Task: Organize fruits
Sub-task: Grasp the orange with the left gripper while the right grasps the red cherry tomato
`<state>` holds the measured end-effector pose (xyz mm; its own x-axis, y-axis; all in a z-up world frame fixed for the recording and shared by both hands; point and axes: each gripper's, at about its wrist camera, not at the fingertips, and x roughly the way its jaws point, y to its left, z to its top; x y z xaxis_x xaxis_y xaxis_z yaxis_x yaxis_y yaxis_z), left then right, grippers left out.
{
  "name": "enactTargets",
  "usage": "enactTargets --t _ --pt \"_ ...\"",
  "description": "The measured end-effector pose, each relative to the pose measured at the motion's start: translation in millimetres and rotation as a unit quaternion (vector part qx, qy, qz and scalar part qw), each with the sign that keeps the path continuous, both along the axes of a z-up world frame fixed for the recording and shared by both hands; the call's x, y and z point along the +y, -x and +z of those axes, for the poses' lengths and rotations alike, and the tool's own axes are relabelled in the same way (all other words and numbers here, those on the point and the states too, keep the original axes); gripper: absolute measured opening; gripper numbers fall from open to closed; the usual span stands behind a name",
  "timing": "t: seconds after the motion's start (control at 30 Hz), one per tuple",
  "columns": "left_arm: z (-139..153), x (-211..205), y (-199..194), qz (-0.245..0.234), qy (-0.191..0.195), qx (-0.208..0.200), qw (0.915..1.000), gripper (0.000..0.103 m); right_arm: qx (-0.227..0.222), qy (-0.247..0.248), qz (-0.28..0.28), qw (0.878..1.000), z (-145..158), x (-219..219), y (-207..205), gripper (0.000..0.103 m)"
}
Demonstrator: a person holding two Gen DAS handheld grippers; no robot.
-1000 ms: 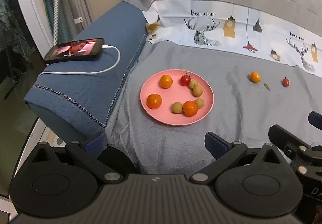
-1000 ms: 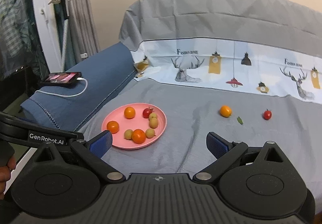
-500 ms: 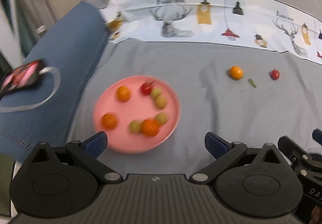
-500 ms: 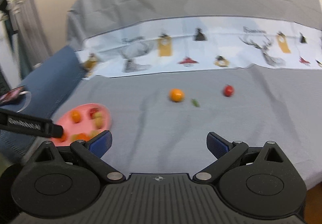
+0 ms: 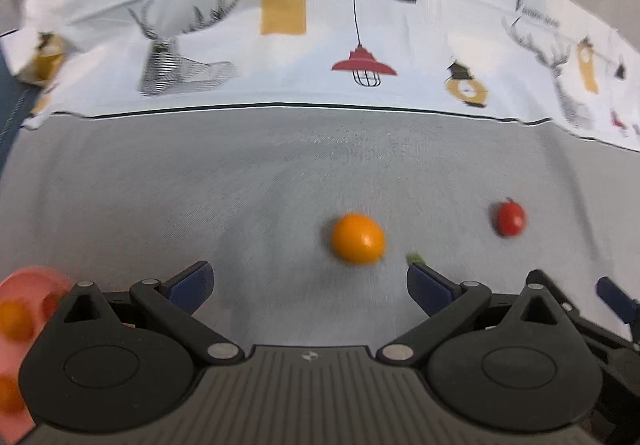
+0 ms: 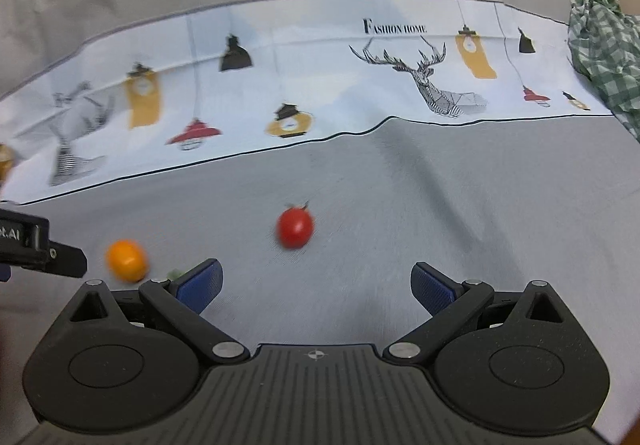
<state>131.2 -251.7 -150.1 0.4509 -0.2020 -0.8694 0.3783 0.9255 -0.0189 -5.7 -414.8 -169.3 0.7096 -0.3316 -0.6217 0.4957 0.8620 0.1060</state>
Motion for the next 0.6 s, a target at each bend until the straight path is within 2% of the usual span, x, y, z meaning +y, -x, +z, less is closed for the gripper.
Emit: enactTargets --t 0.13,0.23,0.3,0.33,0.47,0.6 --pt "-29 -18 -33 0.005 -0.002 0.027 0.9996 0.103 0.012 0.016 0.010 1.000 -29 -15 -51 0.100" --pt "-45 -25 -44 0.002 -0.002 0.037 0.9993 0.103 0.023 0.030 0.013 0.999 -45 -19 -73 0.101" --pt "-59 -27 -50 0.005 -0.017 0.046 0.9988 0.103 0.019 0.032 0.014 0.999 -53 -20 -77 0.102" --pt "-61 -26 -49 0.002 -0.010 0.030 0.9995 0.103 -0.004 0.043 0.012 0.999 -57 -18 -76 0.102" --pt "-62 -24 -48 0.007 -0.006 0.020 0.9998 0.103 -0.007 0.040 0.014 0.999 -56 -21 -76 0.102" --pt "-61 -23 -50 0.015 -0.007 0.030 0.9994 0.103 -0.008 0.042 0.013 0.999 -55 -20 -76 0.102"
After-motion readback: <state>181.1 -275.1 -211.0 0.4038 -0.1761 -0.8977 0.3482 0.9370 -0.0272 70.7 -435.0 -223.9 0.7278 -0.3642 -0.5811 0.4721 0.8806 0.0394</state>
